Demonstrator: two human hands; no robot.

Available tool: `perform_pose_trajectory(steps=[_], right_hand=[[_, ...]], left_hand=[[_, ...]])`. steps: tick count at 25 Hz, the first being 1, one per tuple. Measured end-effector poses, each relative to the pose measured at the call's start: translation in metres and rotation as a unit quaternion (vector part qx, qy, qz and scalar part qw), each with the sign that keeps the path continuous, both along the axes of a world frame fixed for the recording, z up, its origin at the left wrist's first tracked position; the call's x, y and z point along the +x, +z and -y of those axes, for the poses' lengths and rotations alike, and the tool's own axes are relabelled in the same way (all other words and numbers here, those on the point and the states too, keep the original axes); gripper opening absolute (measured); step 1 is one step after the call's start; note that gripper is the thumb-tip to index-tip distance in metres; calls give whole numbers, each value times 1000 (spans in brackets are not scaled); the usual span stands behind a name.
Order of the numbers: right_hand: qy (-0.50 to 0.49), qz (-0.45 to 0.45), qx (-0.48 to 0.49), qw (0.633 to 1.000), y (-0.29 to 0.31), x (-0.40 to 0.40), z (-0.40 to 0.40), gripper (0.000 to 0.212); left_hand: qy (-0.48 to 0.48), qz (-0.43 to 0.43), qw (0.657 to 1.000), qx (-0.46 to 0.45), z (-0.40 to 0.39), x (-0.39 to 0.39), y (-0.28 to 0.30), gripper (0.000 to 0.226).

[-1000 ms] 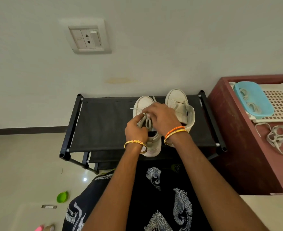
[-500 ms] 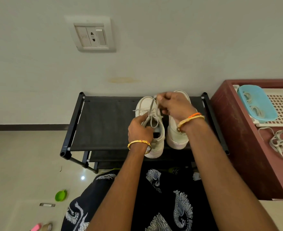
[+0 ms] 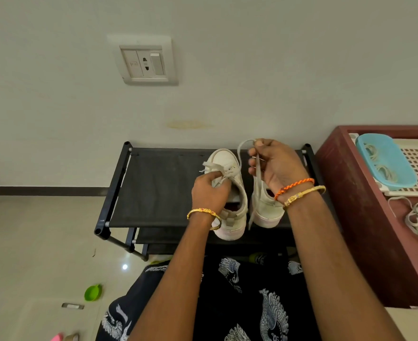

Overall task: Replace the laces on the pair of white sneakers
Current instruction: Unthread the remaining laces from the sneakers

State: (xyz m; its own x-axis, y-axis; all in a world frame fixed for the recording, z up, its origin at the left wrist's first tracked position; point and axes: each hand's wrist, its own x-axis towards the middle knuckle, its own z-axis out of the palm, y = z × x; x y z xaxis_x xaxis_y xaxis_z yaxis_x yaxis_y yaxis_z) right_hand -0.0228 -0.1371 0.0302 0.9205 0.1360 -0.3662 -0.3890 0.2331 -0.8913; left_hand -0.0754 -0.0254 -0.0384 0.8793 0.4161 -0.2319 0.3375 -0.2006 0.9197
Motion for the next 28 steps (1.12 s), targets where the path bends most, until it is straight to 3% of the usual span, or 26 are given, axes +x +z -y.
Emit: perform_pose_trajectory(steps=[2, 5, 8, 9, 10, 13, 15, 17, 20, 22, 24, 26, 28], right_hand=[[-19, 63, -128, 990, -12, 5, 4, 22], [-21, 181, -300, 937, -27, 7, 4, 18], [-26, 293, -505, 811, -40, -1, -2, 22], [-33, 322, -532, 783, -39, -4, -4, 24], [-41, 336, -530, 777, -37, -6, -6, 23], [-31, 325, -489, 808, -33, -9, -9, 14], [25, 325, -463, 824, -35, -9, -9, 11], [72, 332, -466, 817, -41, -8, -12, 15], [0, 322, -435, 841, -44, -3, -15, 24], [-31, 324, -414, 850, -45, -2, -12, 27], [55, 301, -413, 858, -49, -3, -8, 34], [190, 269, -462, 824, -56, -8, -8, 50], [237, 272, -507, 783, -63, -8, -9, 60]], left_hand=[[41, 4, 999, -26, -3, 7, -2, 33], [74, 47, 993, 77, -8, 13, -7, 30], [10, 41, 984, 175, -17, 19, -10, 15], [-29, 18, 981, 191, -21, 21, -10, 13], [-62, -3, 977, 204, -26, 22, -9, 15], [-112, -6, 961, 254, -36, 25, -7, 19], [-136, 14, 955, 265, -37, 26, -4, 20], [-157, 12, 948, 278, -36, 27, -3, 21], [-177, -1, 932, 316, -34, 31, -1, 22], [-178, -4, 934, 311, -31, 33, -2, 20], [-172, -28, 952, 253, -29, 33, -1, 16], [-171, -67, 967, 175, -27, 33, -1, 25], [-175, -89, 970, 144, -26, 33, -2, 28]])
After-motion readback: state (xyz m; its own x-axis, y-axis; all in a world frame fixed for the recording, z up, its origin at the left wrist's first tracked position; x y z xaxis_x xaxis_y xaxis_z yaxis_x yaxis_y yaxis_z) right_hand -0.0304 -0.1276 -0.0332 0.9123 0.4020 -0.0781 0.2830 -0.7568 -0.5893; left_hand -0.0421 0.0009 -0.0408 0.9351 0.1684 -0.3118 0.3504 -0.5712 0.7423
